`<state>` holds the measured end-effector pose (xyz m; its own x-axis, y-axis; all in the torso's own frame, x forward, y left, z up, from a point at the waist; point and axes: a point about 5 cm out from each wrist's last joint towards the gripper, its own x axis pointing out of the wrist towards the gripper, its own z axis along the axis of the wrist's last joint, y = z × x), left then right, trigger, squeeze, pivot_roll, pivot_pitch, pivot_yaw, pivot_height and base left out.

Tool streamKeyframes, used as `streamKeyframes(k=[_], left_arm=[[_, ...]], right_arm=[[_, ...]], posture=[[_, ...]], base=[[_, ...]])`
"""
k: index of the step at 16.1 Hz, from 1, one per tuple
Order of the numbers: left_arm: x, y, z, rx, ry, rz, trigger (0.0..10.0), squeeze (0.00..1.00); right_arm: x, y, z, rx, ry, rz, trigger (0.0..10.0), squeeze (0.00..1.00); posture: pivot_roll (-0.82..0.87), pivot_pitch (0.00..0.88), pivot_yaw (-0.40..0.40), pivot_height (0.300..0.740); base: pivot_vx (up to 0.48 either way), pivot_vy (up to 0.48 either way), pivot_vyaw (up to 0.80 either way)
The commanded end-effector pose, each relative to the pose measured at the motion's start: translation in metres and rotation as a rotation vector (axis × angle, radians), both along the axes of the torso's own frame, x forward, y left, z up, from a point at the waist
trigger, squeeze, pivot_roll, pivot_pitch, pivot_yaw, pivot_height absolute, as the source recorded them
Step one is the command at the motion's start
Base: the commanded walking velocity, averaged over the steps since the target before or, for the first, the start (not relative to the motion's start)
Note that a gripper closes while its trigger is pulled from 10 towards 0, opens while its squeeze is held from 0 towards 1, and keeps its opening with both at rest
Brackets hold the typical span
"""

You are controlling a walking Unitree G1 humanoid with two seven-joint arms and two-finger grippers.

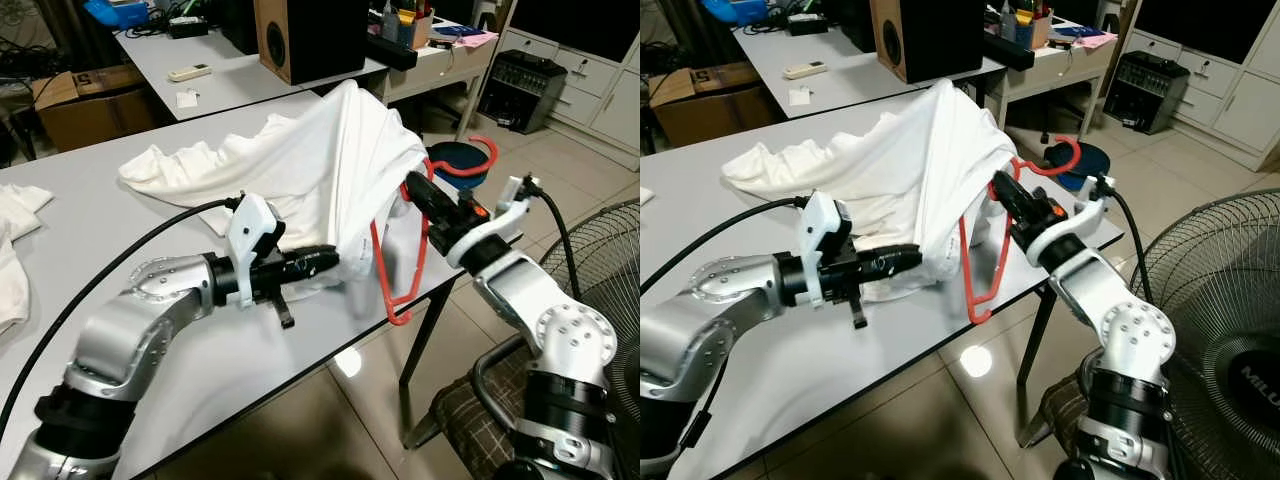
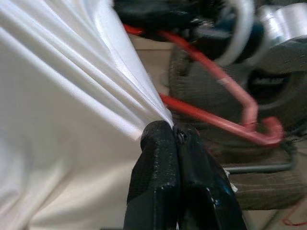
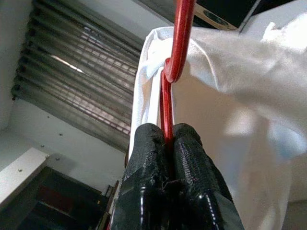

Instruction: Hang hanger

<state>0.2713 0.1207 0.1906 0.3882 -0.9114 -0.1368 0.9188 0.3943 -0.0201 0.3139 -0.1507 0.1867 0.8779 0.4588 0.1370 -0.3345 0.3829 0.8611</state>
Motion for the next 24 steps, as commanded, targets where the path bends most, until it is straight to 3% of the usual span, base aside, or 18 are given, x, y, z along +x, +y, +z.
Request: streamKeyframes(k=[1,5,8,11,14,18,21,24], left_arm=[[-0.011,-0.002,0.001,-0.017,0.058,-0.096,0.0,0.0],[-0.018,-0.01,-0.004,-0.039,0.131,-0.162,0.0,0.0],[-0.015,-0.029,-0.007,-0.123,0.182,-0.184,0.0,0.0],[-0.007,-0.045,0.01,-0.241,0.181,-0.18,0.0,0.0],[-0.001,-0.049,0.031,-0.347,0.15,-0.168,0.0,0.0],[0.034,-0.022,0.051,-0.296,-0.006,0.058,0.0,0.0],[0.055,-0.003,0.065,-0.262,-0.095,0.196,0.0,0.0],[0.064,0.012,0.071,-0.191,-0.155,0.237,0.0,0.0]], right_arm=[[0.009,-0.008,0.013,0.01,-0.059,-0.08,10.0,0.0],[0.023,-0.015,0.015,0.022,-0.057,-0.19,10.0,0.0],[0.038,-0.016,0.017,0.109,-0.052,-0.262,10.0,0.0],[0.046,0.001,0.015,0.064,-0.067,-0.232,10.0,0.0],[0.047,0.017,0.009,-0.015,-0.082,-0.192,10.0,0.0],[0.025,0.039,0.006,-0.194,-0.165,-0.039,10.0,0.0],[0.009,0.04,0.007,-0.198,-0.169,0.012,10.0,0.0],[-0.001,0.033,0.013,-0.162,-0.155,0.0,10.0,0.0]], posture=[[0.04,0.0,-0.002,0.74],[0.04,0.0,0.0,0.74],[0.04,0.0,-0.001,0.74],[0.05,0.0,-0.012,0.74],[0.06,0.0,-0.016,0.74],[0.06,0.0,-0.019,0.74],[0.05,0.0,-0.015,0.74],[0.04,0.0,-0.004,0.74]], base=[[0.0,0.0,0.0],[0.0,0.0,0.0],[0.0,0.0,0.0],[0.0,0.0,0.0],[0.0,0.0,0.0],[0.0,0.0,0.0],[0.0,0.0,0.0],[0.0,0.0,0.0]])
